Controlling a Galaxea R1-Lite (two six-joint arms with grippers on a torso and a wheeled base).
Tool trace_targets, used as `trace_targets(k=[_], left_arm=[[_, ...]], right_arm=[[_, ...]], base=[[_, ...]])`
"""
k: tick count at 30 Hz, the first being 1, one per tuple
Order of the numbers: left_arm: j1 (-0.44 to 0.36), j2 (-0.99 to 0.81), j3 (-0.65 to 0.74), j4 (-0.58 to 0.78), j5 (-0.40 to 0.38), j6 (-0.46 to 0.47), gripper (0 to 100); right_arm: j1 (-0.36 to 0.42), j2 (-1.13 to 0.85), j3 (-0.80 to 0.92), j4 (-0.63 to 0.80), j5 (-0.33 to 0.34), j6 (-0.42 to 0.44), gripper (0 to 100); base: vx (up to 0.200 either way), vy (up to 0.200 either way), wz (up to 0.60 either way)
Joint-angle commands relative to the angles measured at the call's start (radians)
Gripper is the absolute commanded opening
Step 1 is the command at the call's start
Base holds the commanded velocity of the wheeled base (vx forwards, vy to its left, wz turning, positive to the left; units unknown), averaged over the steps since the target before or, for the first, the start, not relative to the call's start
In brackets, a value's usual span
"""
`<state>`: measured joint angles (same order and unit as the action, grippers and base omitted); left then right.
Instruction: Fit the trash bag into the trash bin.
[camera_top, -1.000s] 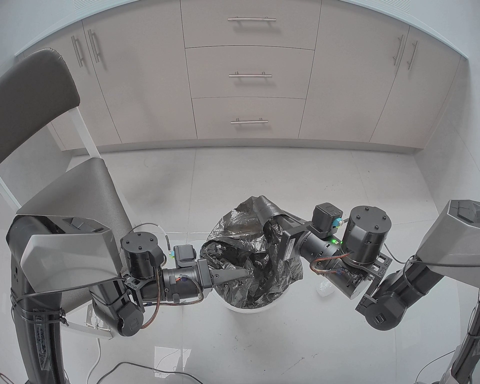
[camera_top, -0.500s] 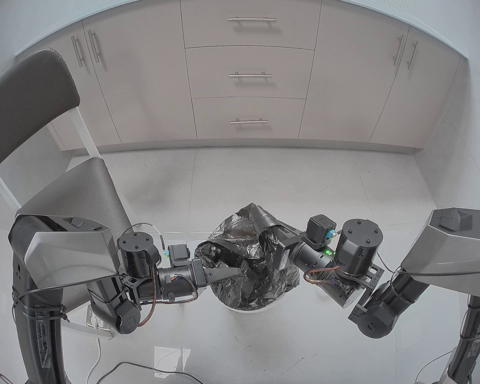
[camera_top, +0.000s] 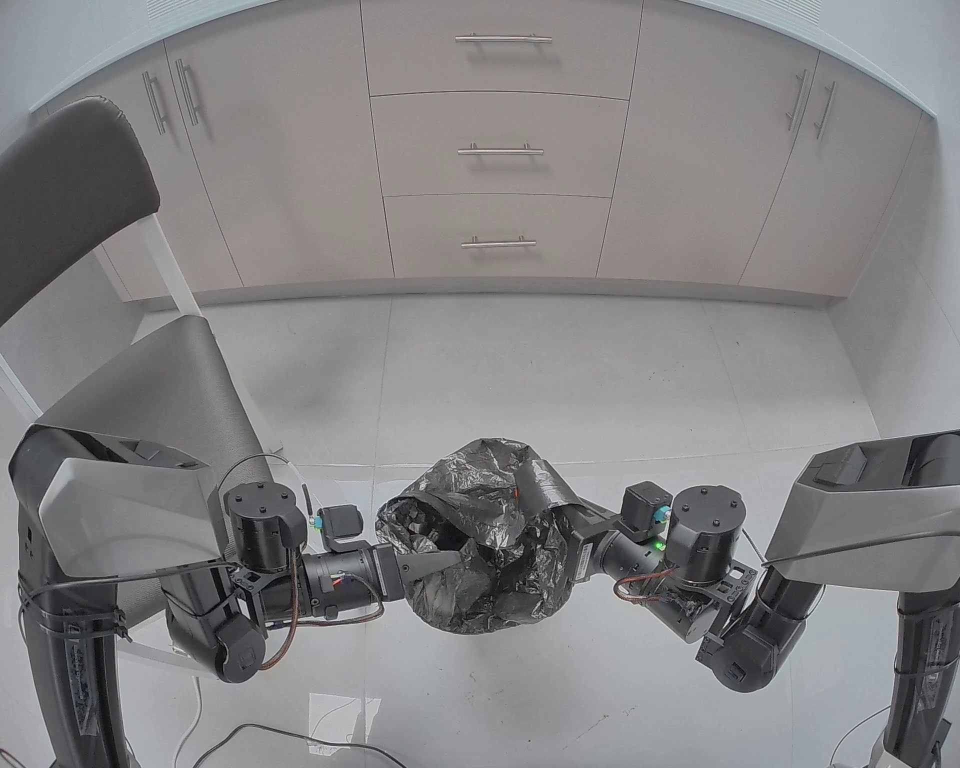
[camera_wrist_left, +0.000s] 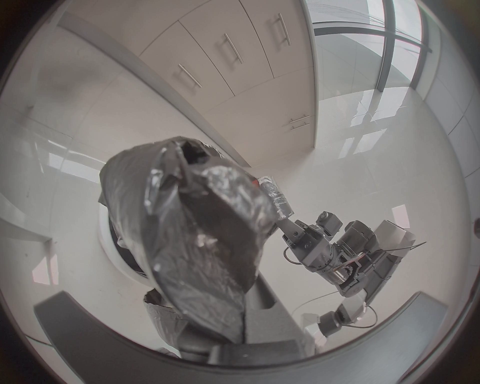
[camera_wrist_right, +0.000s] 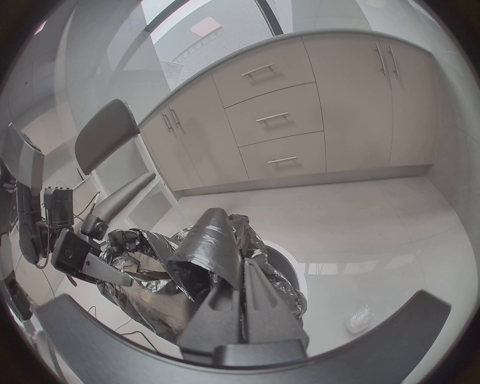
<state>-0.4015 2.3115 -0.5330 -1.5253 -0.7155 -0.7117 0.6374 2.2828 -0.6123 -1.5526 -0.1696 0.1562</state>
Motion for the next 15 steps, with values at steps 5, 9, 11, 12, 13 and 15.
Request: trace_targets(k=[5, 9, 11, 12, 13, 15], left_arm=[[0.012, -0.017, 0.022, 0.001, 0.034, 0.040, 0], [0.012, -0.020, 0.021, 0.001, 0.061, 0.041, 0], [0.013, -0.020, 0.021, 0.001, 0.065, 0.041, 0], [0.013, -0.020, 0.021, 0.001, 0.065, 0.041, 0], [0.013, -0.017, 0.019, 0.001, 0.067, 0.041, 0], [0.013, -0.015, 0.019, 0.001, 0.067, 0.043, 0]], right_arm=[[-0.016, 0.017, -0.024, -0.018, 0.002, 0.011, 0], [-0.032, 0.011, -0.069, -0.018, 0.004, 0.002, 0], [-0.035, 0.012, -0.096, -0.018, 0.004, -0.015, 0], [-0.035, 0.012, -0.096, -0.018, 0.004, -0.015, 0], [-0.036, 0.011, -0.122, 0.025, 0.004, -0.033, 0], [-0.035, 0.012, -0.138, 0.054, 0.004, -0.035, 0]], base=[[0.000, 0.000, 0.00], [0.000, 0.000, 0.00], [0.000, 0.000, 0.00], [0.000, 0.000, 0.00], [0.000, 0.000, 0.00], [0.000, 0.000, 0.00]])
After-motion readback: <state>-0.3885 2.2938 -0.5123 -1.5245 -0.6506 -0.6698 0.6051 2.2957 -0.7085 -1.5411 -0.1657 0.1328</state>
